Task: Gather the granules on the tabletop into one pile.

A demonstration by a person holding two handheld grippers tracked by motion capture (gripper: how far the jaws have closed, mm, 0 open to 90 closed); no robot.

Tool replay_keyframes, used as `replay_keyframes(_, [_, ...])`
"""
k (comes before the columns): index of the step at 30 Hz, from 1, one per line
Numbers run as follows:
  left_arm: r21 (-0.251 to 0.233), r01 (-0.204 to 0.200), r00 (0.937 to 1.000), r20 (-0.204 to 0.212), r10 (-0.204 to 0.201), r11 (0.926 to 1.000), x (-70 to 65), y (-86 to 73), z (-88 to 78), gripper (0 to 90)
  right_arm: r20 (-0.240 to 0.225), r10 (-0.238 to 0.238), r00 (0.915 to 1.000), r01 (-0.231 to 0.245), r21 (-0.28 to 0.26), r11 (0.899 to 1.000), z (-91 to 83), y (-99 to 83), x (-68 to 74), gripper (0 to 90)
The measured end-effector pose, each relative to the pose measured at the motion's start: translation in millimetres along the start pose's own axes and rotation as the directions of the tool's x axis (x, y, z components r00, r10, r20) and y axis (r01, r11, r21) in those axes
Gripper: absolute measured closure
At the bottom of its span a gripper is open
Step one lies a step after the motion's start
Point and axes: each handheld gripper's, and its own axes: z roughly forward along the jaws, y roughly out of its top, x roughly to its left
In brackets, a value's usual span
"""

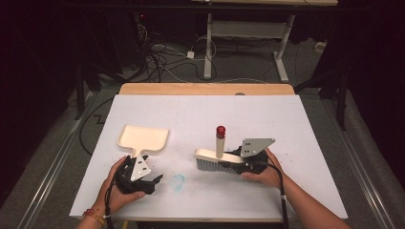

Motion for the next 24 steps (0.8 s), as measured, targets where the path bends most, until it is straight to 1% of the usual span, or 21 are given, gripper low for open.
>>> replay_keyframes(1, [0.002, -0.002, 1.0, -0.002, 0.002, 1.0, 0.0, -0.2, 0.0, 17.8, 0.003, 0.008, 1.0, -0.008, -0.003, 1.0, 0.8, 0.5, -2.1, 67.3])
replay_keyframes(3, [0.002, -0.001, 1.0, -0.003, 0.001, 1.0, 0.4, -0.5, -0.2, 17.8, 0.024, 0.006, 0.9997, -0.006, -0.003, 1.0, 0.9, 2.4, -3.4, 67.3])
replay_keyframes(5, [0.0, 0.0, 1.0, -0.006, 0.0, 1.0, 0.6, -0.6, -0.7, 17.9, 0.008, 0.01, 0.9999, -0.009, -0.019, 1.0, -2.0, 3.9, -2.8, 67.2])
replay_keyframes(7, [-0.001, -0.001, 1.0, -0.008, 0.001, 1.0, 0.7, -0.6, -1.8, 17.9, 0.015, 0.001, 0.9999, -0.001, -0.029, 1.0, -7.2, 6.7, -0.2, 67.3])
replay_keyframes(9, [-0.005, -0.004, 0.9998, -0.019, 0.004, 1.0, 0.9, -0.6, -3.2, 17.9, 0.042, -0.002, 0.9991, 0.003, -0.037, 0.999, -15.1, 9.9, 2.6, 67.3])
replay_keyframes(11, [-0.012, 0.0, 0.9998, -0.022, 0.0, 0.9999, 1.4, -0.9, -4.7, 18.2, 0.065, 0.015, 0.9978, -0.012, -0.057, 0.998, -24.6, 11.1, 4.6, 67.3])
replay_keyframes(13, [-0.015, 0.001, 0.9998, -0.022, -0.002, 0.9999, 1.6, -1.5, -5.6, 18.3, 0.117, 0.041, 0.9923, -0.035, -0.058, 0.998, -34.9, 11.5, 7.3, 67.2])
replay_keyframes(15, [-0.015, 0.0, 0.9998, -0.021, 0.0, 0.9999, 1.7, -1.9, -5.9, 18.3, 0.177, 0.059, 0.9825, -0.051, -0.05, 0.997, -44.1, 10.2, 10.5, 67.2])
replay_keyframes(17, [-0.015, 0.0, 0.9998, -0.022, 0.0, 0.9999, 1.7, -2.0, -6.2, 18.3, 0.236, 0.07, 0.9691, -0.065, -0.031, 0.997, -51.6, 8.2, 13.1, 67.2])
replay_keyframes(18, [-0.016, 0.0, 0.9997, -0.023, -0.001, 0.9999, 1.7, -1.8, -6.4, 18.3, 0.261, 0.089, 0.9613, -0.084, -0.031, 0.996, -54.3, 6.7, 13.4, 67.2])
replay_keyframes(20, [-0.021, 0.0, 0.9998, -0.022, -0.001, 0.9998, 1.7, -1.1, -6.8, 18.3, 0.314, 0.125, 0.9411, -0.122, -0.029, 0.992, -58.2, 3.7, 13.9, 67.2])
replay_keyframes(21, [-0.025, 0.002, 0.9997, -0.023, -0.003, 0.9997, 1.4, -0.8, -6.7, 18.3, 0.343, 0.126, 0.9309, -0.128, -0.017, 0.992, -59.3, 2.5, 13.9, 67.2])
replay_keyframes(22, [-0.023, -0.001, 0.9998, -0.022, 0.0, 0.9997, 1.4, -0.5, -6.7, 18.3, 0.378, 0.133, 0.9164, -0.139, -0.011, 0.99, -59.8, 1.1, 14.2, 67.2])
replay_keyframes(23, [-0.023, -0.002, 0.9998, -0.021, 0.001, 0.9997, 1.3, -0.3, -6.4, 18.3, 0.399, 0.146, 0.9052, -0.155, -0.009, 0.988, -60.0, -0.8, 14.0, 67.2])
replay_keyframes(24, [-0.022, -0.003, 0.9998, -0.02, 0.003, 0.9998, 1.4, -0.2, -6.1, 18.3, 0.407, 0.162, 0.8987, -0.175, -0.006, 0.985, -59.9, -3.1, 13.3, 67.2])
